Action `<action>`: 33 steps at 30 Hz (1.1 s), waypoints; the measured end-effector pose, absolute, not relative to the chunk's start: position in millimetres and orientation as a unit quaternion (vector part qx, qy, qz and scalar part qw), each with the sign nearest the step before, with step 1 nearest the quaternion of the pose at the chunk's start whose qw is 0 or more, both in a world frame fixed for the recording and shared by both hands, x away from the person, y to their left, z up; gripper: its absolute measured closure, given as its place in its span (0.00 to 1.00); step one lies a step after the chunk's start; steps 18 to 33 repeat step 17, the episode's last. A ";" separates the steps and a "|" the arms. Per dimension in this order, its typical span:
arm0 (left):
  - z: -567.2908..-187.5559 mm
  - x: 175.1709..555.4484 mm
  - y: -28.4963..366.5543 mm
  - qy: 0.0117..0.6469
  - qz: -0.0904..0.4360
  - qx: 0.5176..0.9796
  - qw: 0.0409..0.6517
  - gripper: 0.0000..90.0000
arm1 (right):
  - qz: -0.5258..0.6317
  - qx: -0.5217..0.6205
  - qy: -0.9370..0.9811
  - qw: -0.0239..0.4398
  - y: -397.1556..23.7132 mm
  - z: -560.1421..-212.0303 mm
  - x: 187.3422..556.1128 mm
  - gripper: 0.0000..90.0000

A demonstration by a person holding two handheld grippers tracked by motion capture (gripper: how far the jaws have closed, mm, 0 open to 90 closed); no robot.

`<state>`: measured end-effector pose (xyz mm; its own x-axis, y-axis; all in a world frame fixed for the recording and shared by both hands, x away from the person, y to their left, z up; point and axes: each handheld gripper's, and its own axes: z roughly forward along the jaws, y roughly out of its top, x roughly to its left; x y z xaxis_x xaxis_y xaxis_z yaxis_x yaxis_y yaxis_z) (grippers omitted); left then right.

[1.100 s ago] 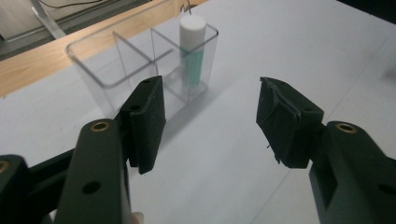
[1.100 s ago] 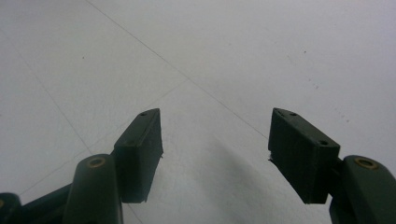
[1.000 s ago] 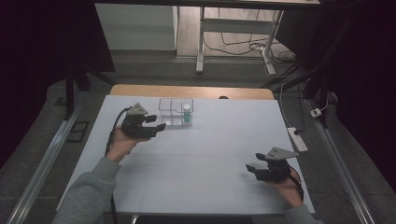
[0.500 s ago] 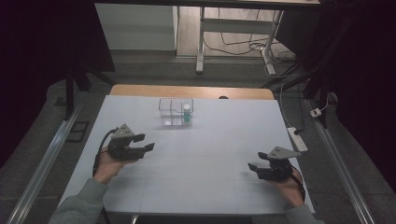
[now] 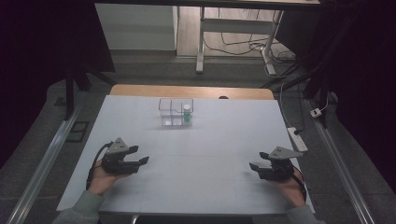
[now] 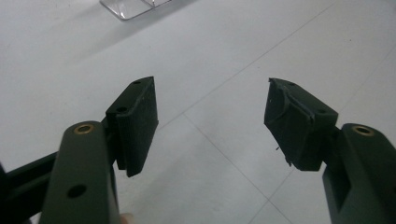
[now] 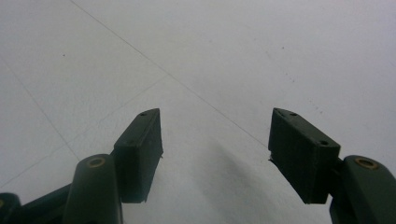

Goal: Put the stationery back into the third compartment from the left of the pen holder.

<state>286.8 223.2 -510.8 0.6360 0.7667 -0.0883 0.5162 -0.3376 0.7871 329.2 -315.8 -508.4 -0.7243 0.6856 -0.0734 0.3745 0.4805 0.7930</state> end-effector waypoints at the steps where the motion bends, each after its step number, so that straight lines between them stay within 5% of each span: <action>1: -511.6 286.5 223.5 0.398 0.150 0.806 0.412 0.38 | 0.399 0.316 0.838 0.195 -315.8 -508.6 329.3 0.39; 33: -512.9 285.9 224.6 0.398 0.152 0.806 0.411 0.36 | 0.397 0.308 0.842 0.197 -313.7 -509.6 329.3 0.38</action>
